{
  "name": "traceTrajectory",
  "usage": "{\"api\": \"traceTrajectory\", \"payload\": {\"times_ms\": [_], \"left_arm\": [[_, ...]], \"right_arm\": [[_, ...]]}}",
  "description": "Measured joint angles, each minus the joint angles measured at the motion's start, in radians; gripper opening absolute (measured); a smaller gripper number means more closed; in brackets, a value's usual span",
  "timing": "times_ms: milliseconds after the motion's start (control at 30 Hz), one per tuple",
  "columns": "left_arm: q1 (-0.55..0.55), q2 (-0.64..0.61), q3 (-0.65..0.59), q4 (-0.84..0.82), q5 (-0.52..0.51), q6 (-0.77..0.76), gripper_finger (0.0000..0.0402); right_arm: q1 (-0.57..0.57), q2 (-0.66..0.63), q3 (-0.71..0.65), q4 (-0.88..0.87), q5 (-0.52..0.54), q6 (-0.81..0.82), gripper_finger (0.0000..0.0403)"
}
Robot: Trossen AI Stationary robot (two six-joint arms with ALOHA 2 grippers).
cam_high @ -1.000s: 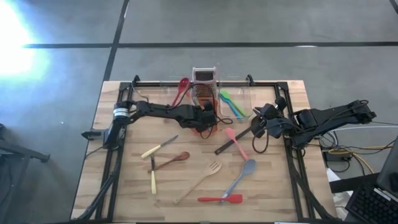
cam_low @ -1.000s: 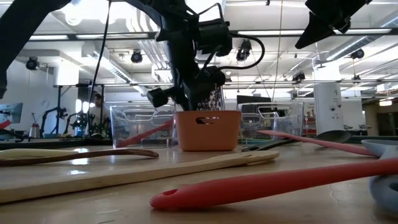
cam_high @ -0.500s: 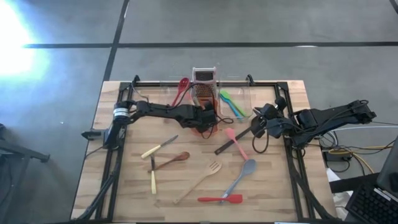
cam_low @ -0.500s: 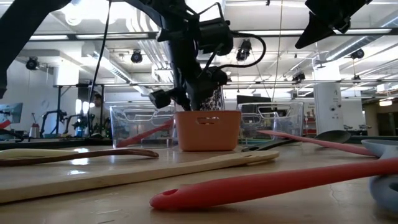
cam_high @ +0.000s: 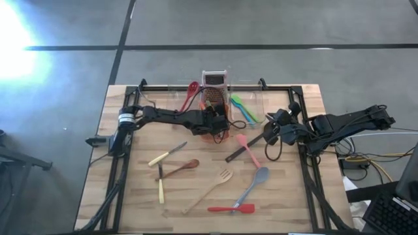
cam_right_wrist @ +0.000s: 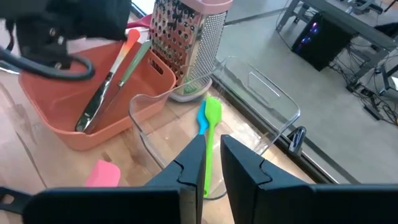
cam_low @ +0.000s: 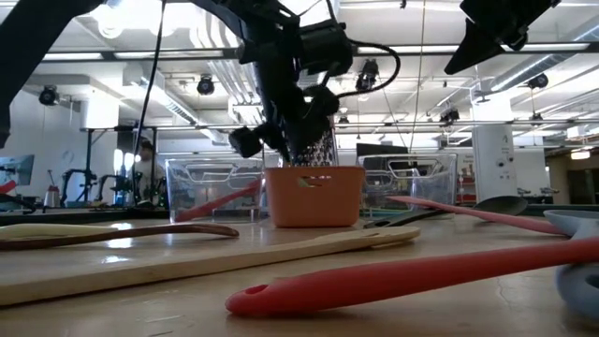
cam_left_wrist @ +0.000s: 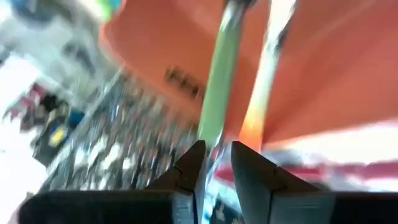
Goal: Pick & Place Kitchen Items
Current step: Put the brown slotted serving spoon into the left transparent bin
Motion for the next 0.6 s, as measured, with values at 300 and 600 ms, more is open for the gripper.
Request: {"api": "traceTrajectory", "payload": {"times_ms": [300,600], "left_arm": [[-0.029,-0.150,0.000,-0.118,0.010,-0.309,0.0075],[-0.069,-0.390,-0.008,-0.352,0.384,-0.889,0.0073]], "right_arm": [[0.000,-0.001,-0.002,-0.002,-0.042,0.004,0.0043],[0.000,-0.001,-0.002,0.005,-0.052,0.006,0.0043]]}}
